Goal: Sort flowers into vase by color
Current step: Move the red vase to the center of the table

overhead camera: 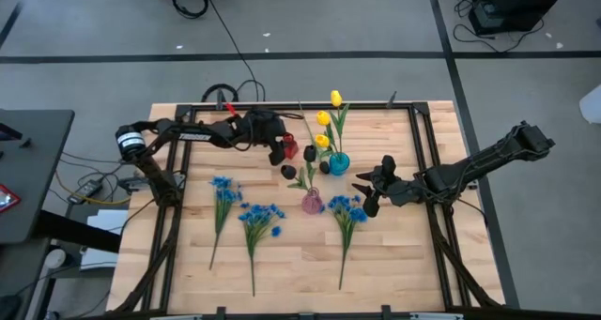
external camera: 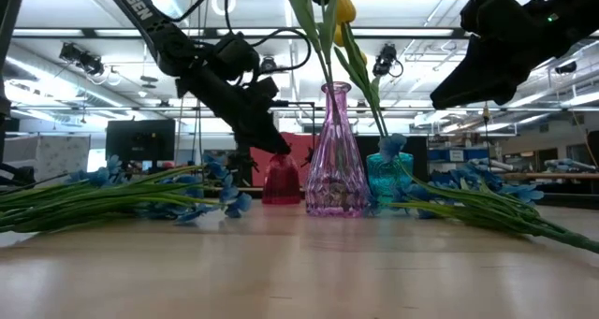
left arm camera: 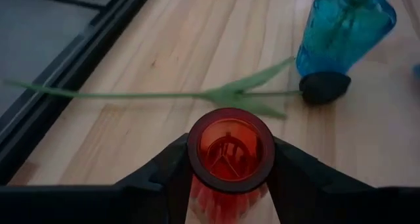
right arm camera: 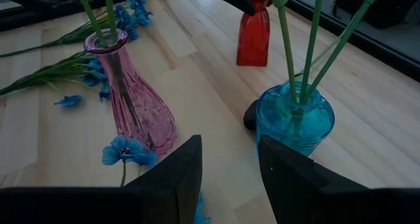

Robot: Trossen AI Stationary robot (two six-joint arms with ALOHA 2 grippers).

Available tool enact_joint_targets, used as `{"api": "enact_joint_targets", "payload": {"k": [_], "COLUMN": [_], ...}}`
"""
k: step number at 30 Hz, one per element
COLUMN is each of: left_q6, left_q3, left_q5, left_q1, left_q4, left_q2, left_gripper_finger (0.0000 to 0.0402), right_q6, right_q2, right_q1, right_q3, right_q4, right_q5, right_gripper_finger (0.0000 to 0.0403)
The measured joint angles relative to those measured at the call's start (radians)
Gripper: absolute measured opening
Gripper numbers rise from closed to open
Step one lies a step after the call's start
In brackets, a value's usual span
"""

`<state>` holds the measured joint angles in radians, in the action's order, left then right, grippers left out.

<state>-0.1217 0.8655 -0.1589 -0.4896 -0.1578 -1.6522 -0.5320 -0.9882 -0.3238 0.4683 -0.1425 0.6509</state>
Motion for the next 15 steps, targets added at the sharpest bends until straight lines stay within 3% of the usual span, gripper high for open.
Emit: {"api": "enact_joint_targets", "payload": {"k": [15], "left_q6": [0.004], "left_q3": [-0.005], "left_q5": [0.003], "left_q1": [0.037], "left_q4": [0.170], "left_q2": [0.180], "left_gripper_finger": [0.0174], "right_q6": [0.007], "right_q2": [0.000], "right_q1": [-0.001], "right_q3": [0.000], "right_q4": [0.008], "right_q5": [0.000], "right_gripper_finger": [0.0159]}}
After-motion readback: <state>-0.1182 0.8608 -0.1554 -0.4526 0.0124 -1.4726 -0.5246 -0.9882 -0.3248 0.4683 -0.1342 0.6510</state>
